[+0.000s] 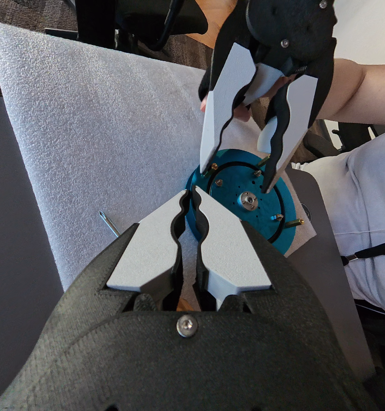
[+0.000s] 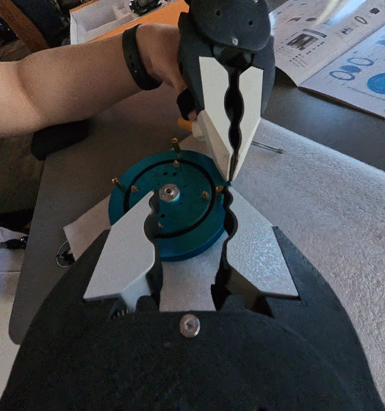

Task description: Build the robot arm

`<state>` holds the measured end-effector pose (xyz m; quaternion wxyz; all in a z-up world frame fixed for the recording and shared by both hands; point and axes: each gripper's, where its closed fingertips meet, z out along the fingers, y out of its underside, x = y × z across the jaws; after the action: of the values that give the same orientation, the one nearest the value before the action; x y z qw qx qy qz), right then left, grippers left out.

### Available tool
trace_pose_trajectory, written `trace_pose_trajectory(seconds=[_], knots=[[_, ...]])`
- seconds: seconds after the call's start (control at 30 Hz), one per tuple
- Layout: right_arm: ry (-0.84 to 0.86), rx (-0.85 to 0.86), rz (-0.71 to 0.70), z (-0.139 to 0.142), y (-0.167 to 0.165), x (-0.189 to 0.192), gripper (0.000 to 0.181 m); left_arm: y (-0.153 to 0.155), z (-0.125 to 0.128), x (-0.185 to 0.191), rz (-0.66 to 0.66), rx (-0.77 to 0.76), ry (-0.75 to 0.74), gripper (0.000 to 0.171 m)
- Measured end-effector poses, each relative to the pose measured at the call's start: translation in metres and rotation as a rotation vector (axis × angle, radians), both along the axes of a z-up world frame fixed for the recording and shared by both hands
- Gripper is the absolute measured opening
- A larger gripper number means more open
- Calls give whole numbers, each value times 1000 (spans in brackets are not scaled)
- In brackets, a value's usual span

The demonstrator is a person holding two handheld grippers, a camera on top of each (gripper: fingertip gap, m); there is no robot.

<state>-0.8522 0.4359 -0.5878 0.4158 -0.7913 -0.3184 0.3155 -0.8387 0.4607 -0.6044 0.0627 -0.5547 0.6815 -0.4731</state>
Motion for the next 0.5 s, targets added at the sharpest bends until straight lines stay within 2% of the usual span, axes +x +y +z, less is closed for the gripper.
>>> trace_pose_trajectory(seconds=[0.1,0.13,0.33,0.4,0.43,0.5], knots=[[-15,7,-16,1,-13,6,55,-1,1,1,-1,10,-3,0],[-2,1,4,3,-19,6,38,0,0,1,-1,19,0,0],[40,48,-115,14,11,14,52,1,-1,1,6,7,-2,0],[39,0,-62,9,5,5,49,1,0,1,4,14,-1,0],[28,-16,-45,6,-1,3,53,1,0,1,2,18,-1,0],[-1,-7,-56,6,-11,7,49,0,1,2,-2,15,-4,0]])
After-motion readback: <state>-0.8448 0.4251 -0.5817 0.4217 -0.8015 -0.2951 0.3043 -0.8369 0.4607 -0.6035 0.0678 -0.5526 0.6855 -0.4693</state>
